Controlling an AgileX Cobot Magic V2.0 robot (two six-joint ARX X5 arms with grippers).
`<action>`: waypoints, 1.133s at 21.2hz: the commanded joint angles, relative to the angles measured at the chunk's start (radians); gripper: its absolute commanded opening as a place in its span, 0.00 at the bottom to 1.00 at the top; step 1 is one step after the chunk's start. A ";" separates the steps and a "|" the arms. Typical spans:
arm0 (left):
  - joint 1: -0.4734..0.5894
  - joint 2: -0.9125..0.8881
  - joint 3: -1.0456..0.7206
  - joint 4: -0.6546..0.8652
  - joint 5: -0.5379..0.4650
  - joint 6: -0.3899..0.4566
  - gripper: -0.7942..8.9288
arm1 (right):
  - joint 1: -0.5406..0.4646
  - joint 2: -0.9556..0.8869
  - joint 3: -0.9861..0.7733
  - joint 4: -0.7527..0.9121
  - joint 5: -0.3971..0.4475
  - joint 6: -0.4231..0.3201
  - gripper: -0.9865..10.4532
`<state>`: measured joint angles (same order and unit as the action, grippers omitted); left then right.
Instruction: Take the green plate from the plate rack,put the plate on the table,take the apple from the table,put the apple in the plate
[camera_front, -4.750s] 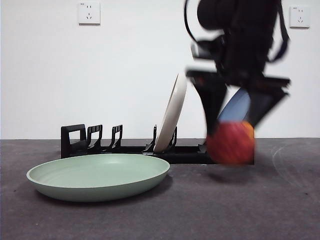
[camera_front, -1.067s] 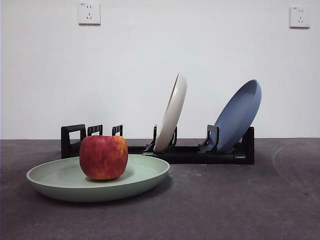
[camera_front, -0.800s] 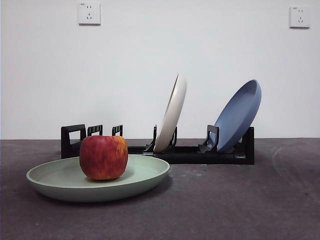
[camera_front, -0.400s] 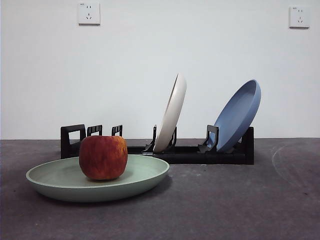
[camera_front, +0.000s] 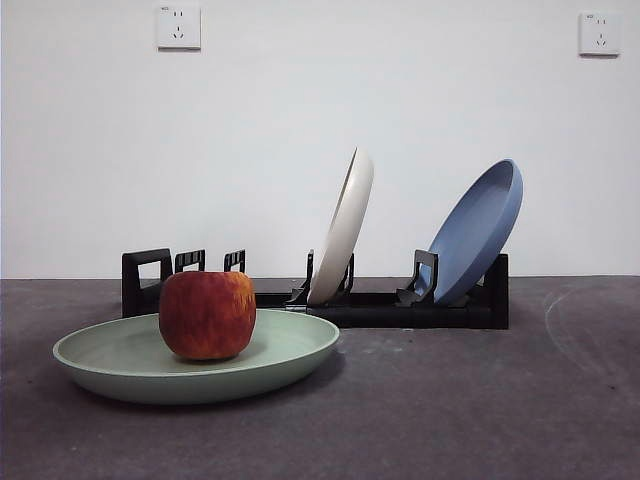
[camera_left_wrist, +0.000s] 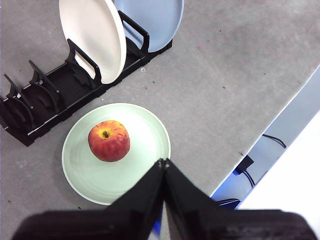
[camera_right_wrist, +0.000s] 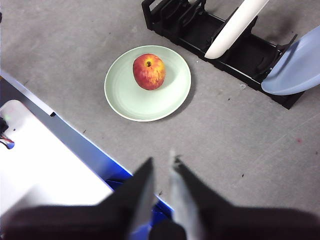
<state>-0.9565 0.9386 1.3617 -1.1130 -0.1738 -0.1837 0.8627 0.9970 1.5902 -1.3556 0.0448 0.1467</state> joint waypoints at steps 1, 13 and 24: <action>-0.001 -0.003 -0.001 0.008 -0.007 0.005 0.07 | 0.000 -0.002 -0.008 -0.024 0.001 0.039 0.09; 0.001 0.027 -0.001 0.011 -0.003 0.001 0.08 | 0.000 0.016 -0.007 -0.023 0.016 0.052 0.09; 0.690 -0.160 -0.167 0.393 0.293 -0.070 0.08 | 0.000 0.021 -0.007 -0.023 0.016 0.052 0.09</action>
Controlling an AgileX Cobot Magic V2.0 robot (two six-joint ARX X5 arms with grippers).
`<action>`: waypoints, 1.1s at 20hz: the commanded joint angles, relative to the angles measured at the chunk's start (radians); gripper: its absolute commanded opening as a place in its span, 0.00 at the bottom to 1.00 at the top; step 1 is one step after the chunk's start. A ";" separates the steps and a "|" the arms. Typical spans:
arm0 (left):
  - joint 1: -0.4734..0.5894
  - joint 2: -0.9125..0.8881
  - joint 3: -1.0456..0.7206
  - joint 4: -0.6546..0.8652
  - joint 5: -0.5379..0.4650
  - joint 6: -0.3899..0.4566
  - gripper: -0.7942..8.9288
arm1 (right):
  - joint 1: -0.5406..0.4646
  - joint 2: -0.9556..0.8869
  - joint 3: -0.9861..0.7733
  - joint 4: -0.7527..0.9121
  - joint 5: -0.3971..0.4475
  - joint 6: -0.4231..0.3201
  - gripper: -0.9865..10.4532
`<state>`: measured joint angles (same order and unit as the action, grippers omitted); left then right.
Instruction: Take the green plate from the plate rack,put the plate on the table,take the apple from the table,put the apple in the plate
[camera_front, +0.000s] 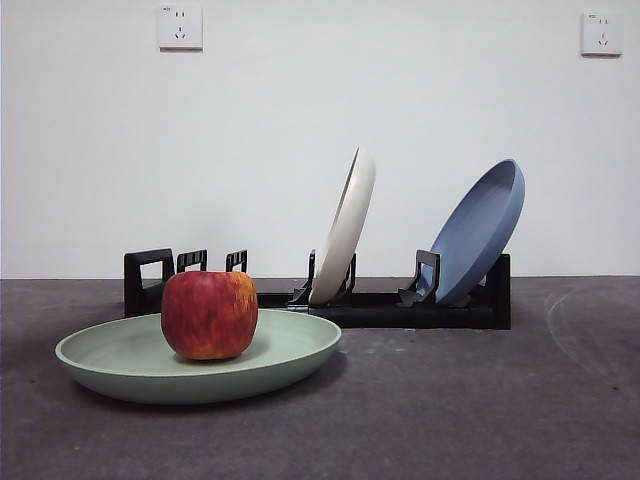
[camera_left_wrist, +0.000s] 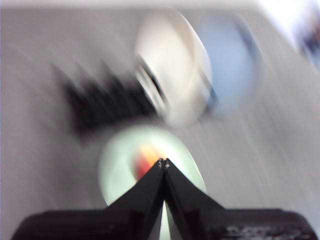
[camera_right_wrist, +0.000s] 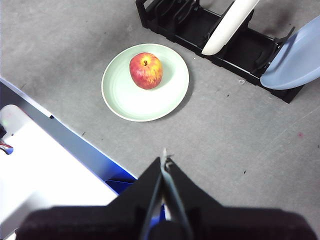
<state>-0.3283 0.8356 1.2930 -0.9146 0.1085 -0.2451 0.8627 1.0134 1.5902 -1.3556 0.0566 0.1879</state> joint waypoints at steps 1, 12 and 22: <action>0.098 -0.114 -0.202 0.366 0.035 -0.003 0.08 | 0.000 0.004 -0.007 -0.023 0.005 0.011 0.09; 0.306 -0.748 -1.212 1.159 0.032 0.042 0.08 | 0.000 0.005 -0.007 -0.023 0.005 0.011 0.09; 0.332 -0.831 -1.281 0.729 -0.085 0.124 0.08 | 0.000 0.005 -0.007 -0.023 0.039 0.011 0.09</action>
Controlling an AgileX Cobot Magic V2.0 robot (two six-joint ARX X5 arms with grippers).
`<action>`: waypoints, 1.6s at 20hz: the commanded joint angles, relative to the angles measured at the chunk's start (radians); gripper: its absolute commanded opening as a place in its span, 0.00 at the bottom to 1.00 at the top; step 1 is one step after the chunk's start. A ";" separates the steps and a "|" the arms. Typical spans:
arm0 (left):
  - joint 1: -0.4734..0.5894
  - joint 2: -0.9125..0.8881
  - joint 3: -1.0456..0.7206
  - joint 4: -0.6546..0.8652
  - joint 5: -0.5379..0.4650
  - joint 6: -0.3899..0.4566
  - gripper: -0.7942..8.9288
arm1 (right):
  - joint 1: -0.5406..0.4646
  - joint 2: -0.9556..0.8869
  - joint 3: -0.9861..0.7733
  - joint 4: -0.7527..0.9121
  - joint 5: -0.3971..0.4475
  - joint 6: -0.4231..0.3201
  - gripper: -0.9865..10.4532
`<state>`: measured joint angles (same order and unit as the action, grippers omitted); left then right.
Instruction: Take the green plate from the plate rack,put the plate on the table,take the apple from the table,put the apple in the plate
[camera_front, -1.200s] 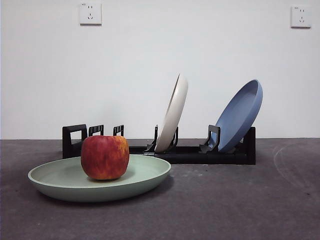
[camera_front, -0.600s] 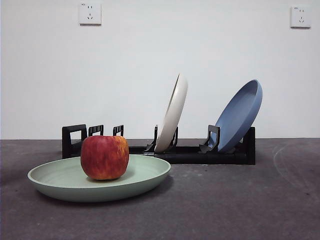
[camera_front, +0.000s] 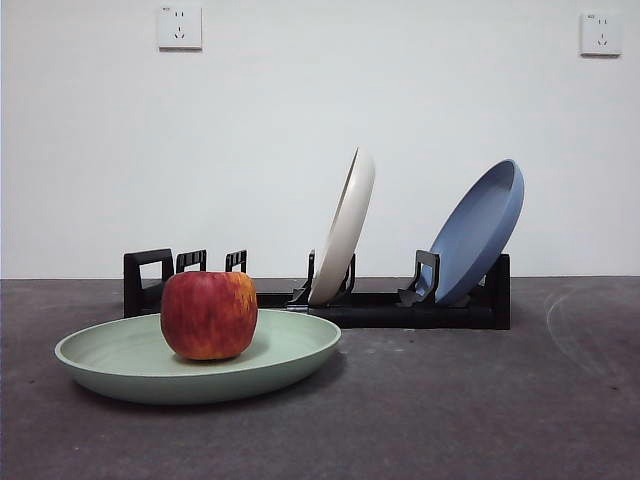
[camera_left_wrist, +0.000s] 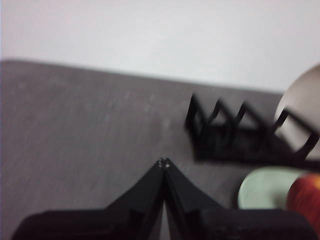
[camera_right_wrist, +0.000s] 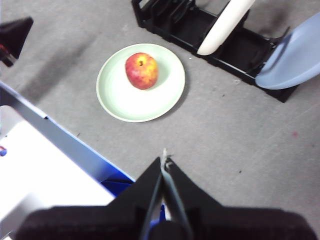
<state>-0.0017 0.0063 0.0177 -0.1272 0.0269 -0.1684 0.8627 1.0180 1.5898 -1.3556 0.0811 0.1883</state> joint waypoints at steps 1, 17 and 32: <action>0.006 -0.002 -0.006 -0.048 -0.001 0.064 0.08 | 0.000 0.000 -0.007 -0.023 0.027 0.010 0.09; 0.005 0.025 -0.006 -0.043 -0.001 0.073 0.08 | 0.000 0.000 -0.007 -0.023 0.058 0.010 0.09; 0.005 0.079 -0.006 -0.043 -0.001 0.073 0.08 | -0.310 -0.069 -0.264 0.659 -0.034 -0.324 0.09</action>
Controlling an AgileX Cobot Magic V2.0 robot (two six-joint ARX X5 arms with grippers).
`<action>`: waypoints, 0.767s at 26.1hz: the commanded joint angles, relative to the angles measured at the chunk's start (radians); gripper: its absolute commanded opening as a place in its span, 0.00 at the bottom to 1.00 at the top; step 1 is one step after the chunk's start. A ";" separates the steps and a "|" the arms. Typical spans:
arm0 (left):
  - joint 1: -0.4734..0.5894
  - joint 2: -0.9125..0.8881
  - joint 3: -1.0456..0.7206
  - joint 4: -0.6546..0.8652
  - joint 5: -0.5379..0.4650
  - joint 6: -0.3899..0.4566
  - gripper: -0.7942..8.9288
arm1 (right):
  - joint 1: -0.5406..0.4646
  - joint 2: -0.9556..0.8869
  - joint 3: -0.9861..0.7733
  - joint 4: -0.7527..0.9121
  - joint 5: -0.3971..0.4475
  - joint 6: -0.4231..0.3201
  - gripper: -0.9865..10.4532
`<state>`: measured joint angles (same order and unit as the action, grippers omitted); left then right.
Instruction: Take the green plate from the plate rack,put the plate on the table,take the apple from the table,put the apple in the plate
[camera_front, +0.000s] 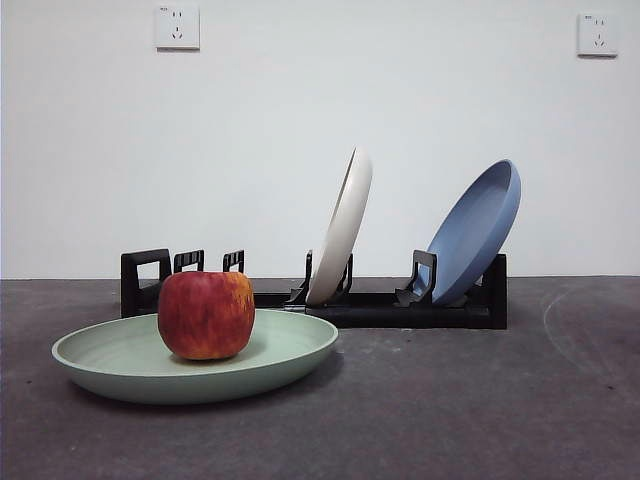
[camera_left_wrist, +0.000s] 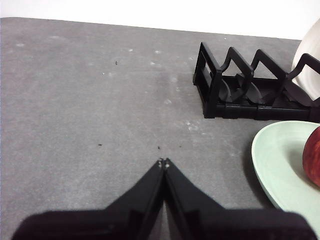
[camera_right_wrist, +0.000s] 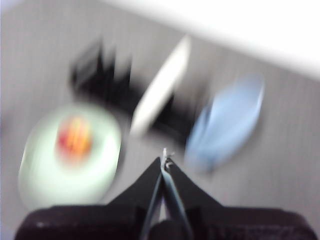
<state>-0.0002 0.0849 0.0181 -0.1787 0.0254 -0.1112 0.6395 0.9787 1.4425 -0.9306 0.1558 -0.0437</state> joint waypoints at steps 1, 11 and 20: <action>0.003 0.000 -0.006 0.008 0.000 0.016 0.08 | -0.158 -0.064 -0.225 0.393 -0.207 -0.098 0.09; 0.003 0.000 -0.006 0.008 0.000 0.016 0.08 | -0.584 -0.406 -1.136 0.999 -0.310 0.051 0.09; 0.003 0.000 -0.006 0.008 0.000 0.016 0.08 | -0.673 -0.748 -1.388 0.970 -0.278 0.032 0.09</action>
<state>-0.0002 0.0849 0.0181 -0.1787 0.0254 -0.1078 -0.0299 0.2539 0.0704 0.0349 -0.1299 -0.0113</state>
